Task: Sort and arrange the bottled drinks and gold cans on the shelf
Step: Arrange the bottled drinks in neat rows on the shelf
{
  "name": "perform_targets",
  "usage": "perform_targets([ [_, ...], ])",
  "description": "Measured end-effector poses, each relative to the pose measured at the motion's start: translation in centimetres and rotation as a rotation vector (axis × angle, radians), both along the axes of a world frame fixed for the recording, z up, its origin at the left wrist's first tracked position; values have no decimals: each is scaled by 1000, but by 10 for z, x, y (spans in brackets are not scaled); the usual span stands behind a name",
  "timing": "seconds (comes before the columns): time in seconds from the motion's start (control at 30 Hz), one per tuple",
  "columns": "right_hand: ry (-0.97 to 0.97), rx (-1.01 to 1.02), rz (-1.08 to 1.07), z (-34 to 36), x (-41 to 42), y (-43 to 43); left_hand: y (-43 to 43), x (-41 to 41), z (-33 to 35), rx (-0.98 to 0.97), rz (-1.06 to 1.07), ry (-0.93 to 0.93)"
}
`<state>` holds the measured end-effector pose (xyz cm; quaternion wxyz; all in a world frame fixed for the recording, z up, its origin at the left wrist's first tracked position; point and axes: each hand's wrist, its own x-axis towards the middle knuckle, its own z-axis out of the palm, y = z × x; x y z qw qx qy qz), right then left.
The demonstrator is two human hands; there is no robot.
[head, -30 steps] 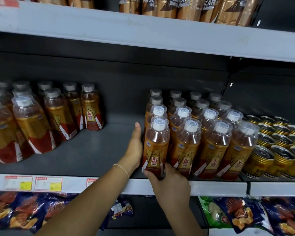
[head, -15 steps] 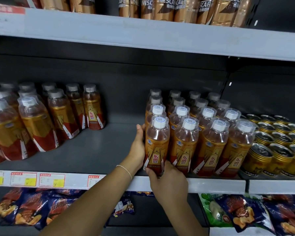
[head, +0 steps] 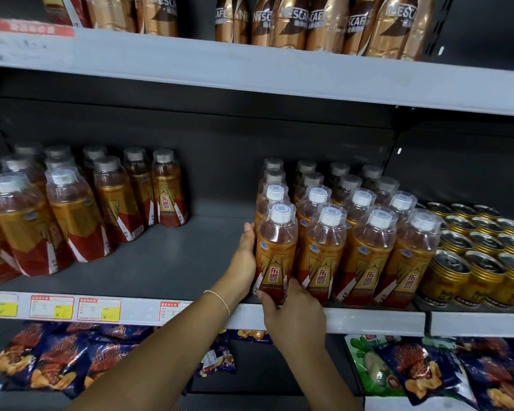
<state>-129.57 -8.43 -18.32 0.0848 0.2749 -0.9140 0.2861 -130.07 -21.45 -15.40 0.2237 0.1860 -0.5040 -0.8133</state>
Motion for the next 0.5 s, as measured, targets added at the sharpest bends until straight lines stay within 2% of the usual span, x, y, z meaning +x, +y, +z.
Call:
perform_targets([
  [0.33, 4, 7, 0, 2, 0, -1, -16, -4, 2, -237, 51, -110],
  [0.5, 4, 8, -4, 2, 0, -1, -19, -5, 3, -277, 57, -129],
])
